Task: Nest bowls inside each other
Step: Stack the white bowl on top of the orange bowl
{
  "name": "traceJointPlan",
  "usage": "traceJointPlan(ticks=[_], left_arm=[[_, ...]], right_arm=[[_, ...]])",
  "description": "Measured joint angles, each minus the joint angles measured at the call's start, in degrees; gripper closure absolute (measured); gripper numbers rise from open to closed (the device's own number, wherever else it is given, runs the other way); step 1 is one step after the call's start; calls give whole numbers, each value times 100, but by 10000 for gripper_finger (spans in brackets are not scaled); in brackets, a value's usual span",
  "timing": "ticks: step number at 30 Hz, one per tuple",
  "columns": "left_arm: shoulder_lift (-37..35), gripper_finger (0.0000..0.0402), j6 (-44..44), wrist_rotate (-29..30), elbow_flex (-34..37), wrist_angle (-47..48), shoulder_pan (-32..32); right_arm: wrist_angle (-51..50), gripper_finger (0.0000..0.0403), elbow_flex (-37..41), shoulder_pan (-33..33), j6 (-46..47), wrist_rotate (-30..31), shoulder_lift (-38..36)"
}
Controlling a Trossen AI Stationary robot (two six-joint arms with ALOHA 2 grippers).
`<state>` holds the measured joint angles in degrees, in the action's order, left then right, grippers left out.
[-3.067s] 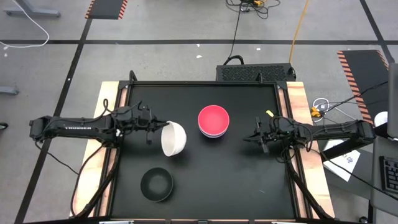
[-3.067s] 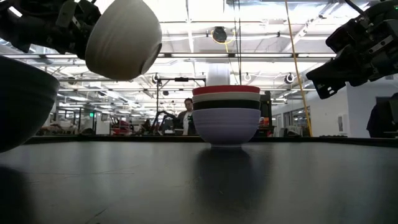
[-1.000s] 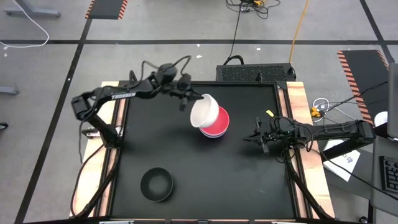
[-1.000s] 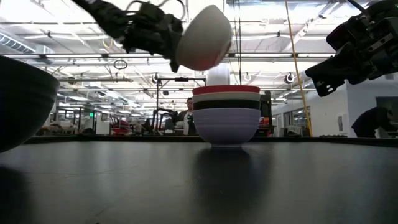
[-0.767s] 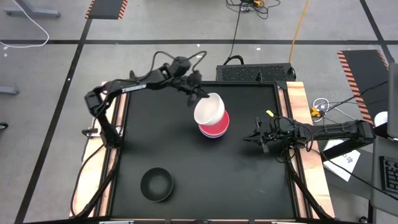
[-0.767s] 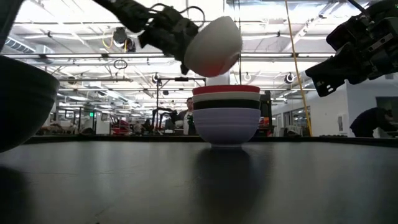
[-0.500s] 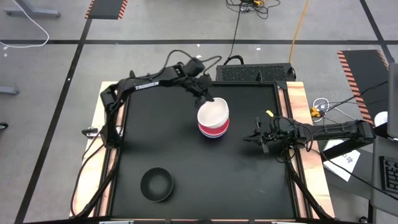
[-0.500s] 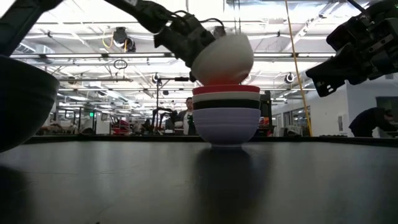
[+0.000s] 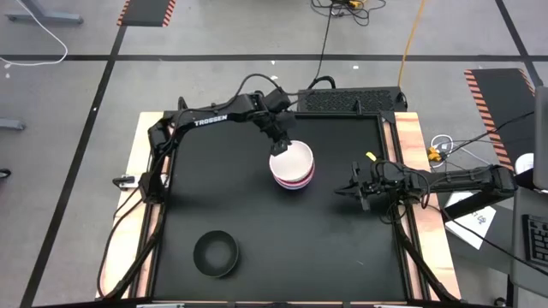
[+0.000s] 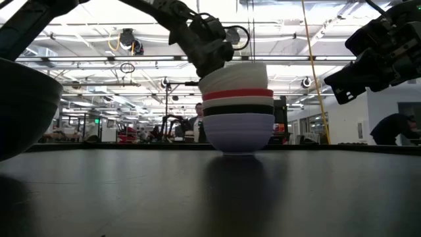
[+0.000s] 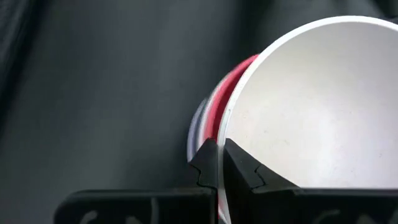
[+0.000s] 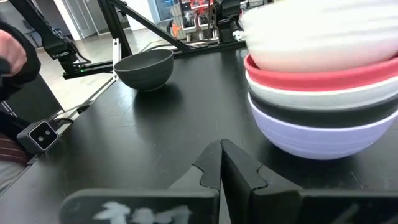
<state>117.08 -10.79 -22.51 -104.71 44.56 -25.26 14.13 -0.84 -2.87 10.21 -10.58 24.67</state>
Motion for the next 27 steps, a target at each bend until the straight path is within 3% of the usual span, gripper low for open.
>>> traceJointPlan(ticks=[4,14,27], left_arm=[[45,397,-26,517,0,276,28],[61,397,-31,809,-9,860,225],[28,397,-58,1855,-239,1602,469]], right_arm=[[15,403,0,0,-49,1,0],[30,403,0,0,-96,0,0],[61,403,0,0,-151,1,0]])
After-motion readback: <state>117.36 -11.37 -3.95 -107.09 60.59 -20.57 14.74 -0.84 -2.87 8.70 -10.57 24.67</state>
